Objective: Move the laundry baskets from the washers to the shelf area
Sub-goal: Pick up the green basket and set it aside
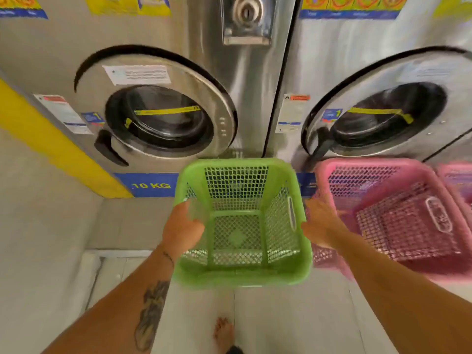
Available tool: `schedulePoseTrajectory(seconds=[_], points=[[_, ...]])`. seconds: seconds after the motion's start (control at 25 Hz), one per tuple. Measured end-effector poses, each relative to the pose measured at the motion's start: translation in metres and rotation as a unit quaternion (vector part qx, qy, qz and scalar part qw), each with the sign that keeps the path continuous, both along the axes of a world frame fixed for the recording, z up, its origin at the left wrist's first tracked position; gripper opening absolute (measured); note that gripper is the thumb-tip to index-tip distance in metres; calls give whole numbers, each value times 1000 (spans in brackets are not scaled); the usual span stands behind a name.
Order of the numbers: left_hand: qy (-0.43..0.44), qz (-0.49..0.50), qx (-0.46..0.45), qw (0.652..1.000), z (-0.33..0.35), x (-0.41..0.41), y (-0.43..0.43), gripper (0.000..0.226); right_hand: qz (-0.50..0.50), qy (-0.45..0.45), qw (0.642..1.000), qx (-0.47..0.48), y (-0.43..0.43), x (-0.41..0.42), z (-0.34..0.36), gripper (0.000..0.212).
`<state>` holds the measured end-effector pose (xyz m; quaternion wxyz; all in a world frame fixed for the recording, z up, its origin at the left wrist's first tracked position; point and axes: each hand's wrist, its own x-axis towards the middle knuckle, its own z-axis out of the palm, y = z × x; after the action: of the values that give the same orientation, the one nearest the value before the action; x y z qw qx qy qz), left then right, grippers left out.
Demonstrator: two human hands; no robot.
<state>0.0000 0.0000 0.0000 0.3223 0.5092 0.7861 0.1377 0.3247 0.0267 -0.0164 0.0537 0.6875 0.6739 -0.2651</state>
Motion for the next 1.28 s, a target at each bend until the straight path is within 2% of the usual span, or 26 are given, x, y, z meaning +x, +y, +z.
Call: schedulePoseTrajectory(seconds=[0.08,0.2,0.32,0.56,0.8,0.92,1.12,1.28], points=[[69,-41,2,997,-41,-16,19,62,-7,-29,999,45,14,-2,-32,68],[165,-129,-25,978,-111,-42,28,89,-46,-18,998,32,22,-4,-78,81],[218,-172,42,960,-143,-47,27,100,-58,-1,996,71,32,3,-112,82],[260,-98,161,947,-178,-39,17,88,-84,65,979,175,23,3,-152,88],[261,-87,177,945,-180,-38,-2,95,-68,56,983,159,9,-2,-141,90],[259,-71,161,950,-178,-44,-51,94,-33,33,990,134,-20,-7,-132,91],[205,33,85,974,-153,-79,-161,90,23,48,993,106,-90,-49,-123,89],[213,71,62,973,-156,-117,-228,88,59,51,991,106,-129,-96,-137,90]])
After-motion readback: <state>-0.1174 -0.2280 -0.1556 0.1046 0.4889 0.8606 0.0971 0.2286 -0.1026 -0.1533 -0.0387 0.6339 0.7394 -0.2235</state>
